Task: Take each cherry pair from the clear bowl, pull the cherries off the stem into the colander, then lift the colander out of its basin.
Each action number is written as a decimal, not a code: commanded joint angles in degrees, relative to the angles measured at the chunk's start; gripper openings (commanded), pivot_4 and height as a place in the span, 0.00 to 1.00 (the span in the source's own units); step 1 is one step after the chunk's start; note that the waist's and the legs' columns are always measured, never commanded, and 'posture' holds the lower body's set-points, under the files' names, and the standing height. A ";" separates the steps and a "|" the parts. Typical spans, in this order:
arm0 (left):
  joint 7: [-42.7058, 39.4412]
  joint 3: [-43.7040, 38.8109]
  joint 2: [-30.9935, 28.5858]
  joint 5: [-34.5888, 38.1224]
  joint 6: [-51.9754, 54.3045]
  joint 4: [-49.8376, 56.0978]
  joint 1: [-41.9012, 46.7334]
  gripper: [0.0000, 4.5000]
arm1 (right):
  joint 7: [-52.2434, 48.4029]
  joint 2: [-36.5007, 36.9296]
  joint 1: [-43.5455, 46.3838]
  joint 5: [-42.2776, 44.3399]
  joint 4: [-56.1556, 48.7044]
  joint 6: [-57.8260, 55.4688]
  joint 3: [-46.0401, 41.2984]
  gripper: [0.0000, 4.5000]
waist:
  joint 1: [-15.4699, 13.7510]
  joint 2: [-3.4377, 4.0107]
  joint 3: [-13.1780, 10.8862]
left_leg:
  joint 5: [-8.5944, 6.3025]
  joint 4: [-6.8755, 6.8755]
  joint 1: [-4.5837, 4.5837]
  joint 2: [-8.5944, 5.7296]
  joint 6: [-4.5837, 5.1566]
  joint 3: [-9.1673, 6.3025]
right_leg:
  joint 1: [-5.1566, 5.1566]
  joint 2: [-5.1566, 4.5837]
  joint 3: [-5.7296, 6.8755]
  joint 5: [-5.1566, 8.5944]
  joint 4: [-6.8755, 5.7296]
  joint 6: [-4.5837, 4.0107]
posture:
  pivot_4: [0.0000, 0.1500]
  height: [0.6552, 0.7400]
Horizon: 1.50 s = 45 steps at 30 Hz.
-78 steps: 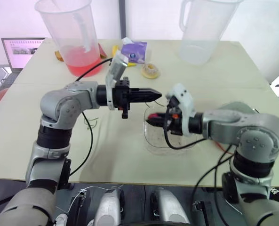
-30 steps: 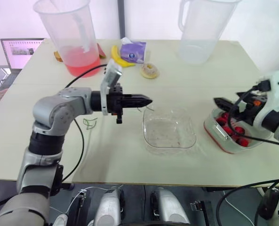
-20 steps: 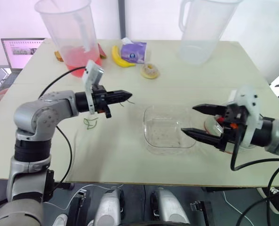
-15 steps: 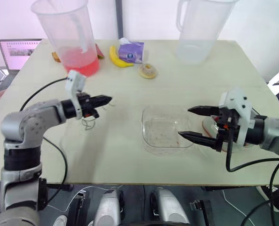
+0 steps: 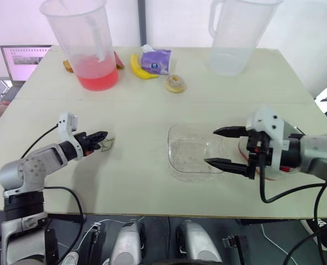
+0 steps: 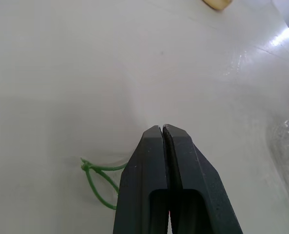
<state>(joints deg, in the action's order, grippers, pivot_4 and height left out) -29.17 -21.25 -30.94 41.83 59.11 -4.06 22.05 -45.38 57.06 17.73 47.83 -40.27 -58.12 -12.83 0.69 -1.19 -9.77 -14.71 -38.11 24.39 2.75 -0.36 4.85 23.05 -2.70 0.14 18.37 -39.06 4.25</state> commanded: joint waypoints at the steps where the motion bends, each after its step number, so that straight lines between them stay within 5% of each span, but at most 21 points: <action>1: 0.28 -0.59 0.29 -1.86 -3.94 -1.42 -0.61 0.00 | 1.03 0.73 1.43 0.00 -1.59 0.88 0.28 1.00 | 0.00 -0.01 0.00 | 0.00 0.00 0.01 0.00 0.00 0.00 | 0.01 0.00 0.00 0.00 0.00 0.00 | 1.00 1.00; 4: -0.49 0.65 -0.01 -3.44 -5.83 -1.92 -1.15 0.20 | 1.60 0.90 1.73 0.69 -1.87 0.60 0.06 1.00 | -0.01 -0.01 0.00 | 0.00 0.00 0.01 0.00 0.00 0.01 | 0.02 -0.01 0.00 0.00 0.00 0.00 | 1.00 1.00; 11: -2.16 1.42 -0.61 -5.15 -8.92 -1.93 -2.17 0.96 | 2.56 1.26 1.60 3.12 -2.69 -0.10 -1.53 1.00 | 0.00 0.01 0.03 | -0.01 0.00 -0.02 0.00 0.01 0.00 | -0.02 -0.05 0.00 -0.01 0.00 -0.01 | 1.00 1.00; 21: -6.24 3.68 -4.53 -10.13 -16.62 -3.73 -2.03 0.99 | 4.33 1.42 1.31 4.94 -2.73 -0.17 -2.34 1.00 | 0.08 0.02 0.04 | -0.01 0.01 -0.03 0.02 0.01 0.01 | -0.01 -0.05 0.01 -0.01 0.00 -0.02 | 1.00 1.00; 31: -24.78 5.41 -14.40 -6.02 -21.04 5.21 5.38 0.99 | 10.54 1.34 -2.49 10.62 -3.50 -3.87 -11.24 1.00 | -0.09 -0.03 0.01 | -0.02 0.01 0.05 -0.01 0.02 0.00 | 0.00 -0.16 0.07 -0.01 0.04 -0.04 | 1.00 1.00; 37: -43.11 14.53 -22.48 -3.36 -21.38 16.27 7.56 0.99 | 19.87 2.50 -7.23 14.62 -1.47 -12.87 -21.42 1.00 | 0.09 0.03 0.03 | -0.02 0.08 0.00 -0.02 0.03 0.06 | -0.01 -0.15 0.05 0.00 0.06 -0.05 | 1.00 1.00; 45: -46.43 16.78 -21.00 -0.14 -20.79 20.90 9.65 0.99 | 25.89 7.86 -13.53 12.91 0.34 -26.13 -25.88 1.00 | 0.05 0.03 0.04 | -0.02 0.06 0.00 -0.01 0.04 0.05 | -0.01 0.01 0.01 0.00 0.06 -0.03 | 1.00 1.00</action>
<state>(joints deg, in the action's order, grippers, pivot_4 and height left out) -75.49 -4.49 -52.27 40.74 39.27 15.44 30.32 -20.35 63.91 4.15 61.47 -39.45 -82.67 -36.99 0.74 -1.16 -9.73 -14.73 -38.05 24.39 2.74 -0.33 4.90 23.03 -2.66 0.15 18.38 -39.00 4.22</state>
